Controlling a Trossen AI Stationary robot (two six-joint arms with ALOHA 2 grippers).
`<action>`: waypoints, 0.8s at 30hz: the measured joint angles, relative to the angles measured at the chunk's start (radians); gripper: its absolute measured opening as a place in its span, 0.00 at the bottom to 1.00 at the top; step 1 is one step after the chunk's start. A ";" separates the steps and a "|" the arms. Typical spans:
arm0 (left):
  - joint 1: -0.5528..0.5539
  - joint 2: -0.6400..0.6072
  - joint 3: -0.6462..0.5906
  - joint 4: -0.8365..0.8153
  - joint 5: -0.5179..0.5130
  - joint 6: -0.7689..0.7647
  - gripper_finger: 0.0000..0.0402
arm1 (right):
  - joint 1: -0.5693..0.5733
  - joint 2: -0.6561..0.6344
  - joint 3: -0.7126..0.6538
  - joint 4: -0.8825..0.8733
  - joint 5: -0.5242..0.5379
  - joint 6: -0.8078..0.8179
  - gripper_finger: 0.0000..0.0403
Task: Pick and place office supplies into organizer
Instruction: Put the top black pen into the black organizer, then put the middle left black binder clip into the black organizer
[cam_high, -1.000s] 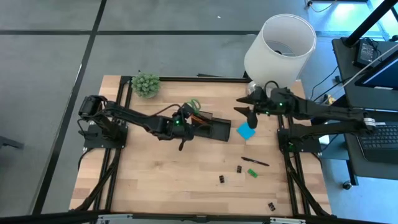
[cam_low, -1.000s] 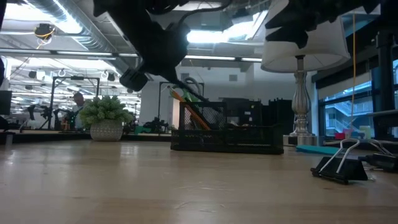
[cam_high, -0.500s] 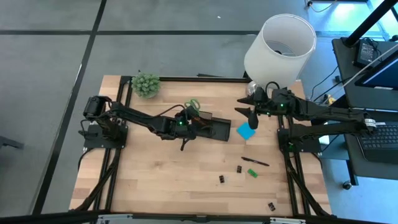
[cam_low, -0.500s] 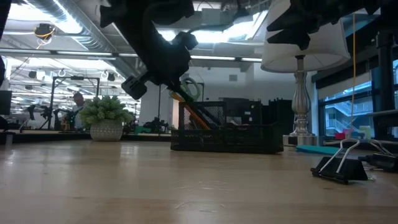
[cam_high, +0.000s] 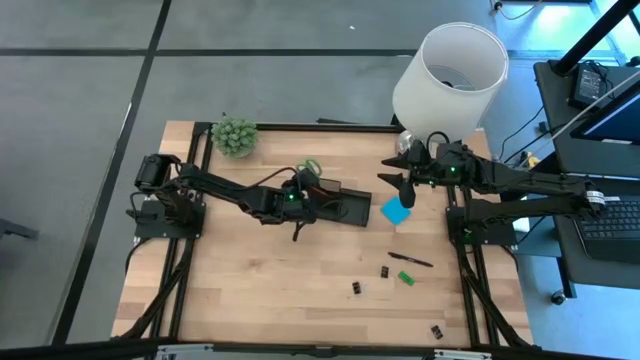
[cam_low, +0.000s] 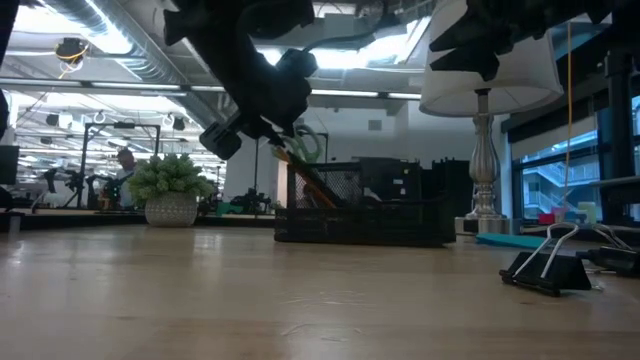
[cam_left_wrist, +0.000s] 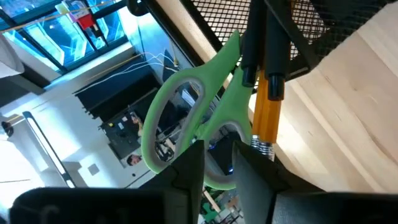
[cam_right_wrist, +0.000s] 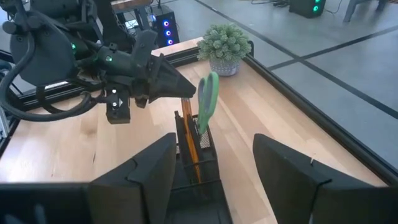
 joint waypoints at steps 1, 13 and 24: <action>0.000 0.000 0.004 0.000 0.002 -0.001 0.21 | 0.000 0.000 0.000 0.000 0.000 0.000 0.54; -0.014 -0.076 0.089 0.015 0.004 -0.197 0.23 | 0.000 0.000 0.000 -0.019 0.000 0.008 0.54; -0.035 -0.267 0.131 0.018 0.544 -0.984 0.22 | 0.013 0.000 0.000 -0.040 -0.111 0.053 0.54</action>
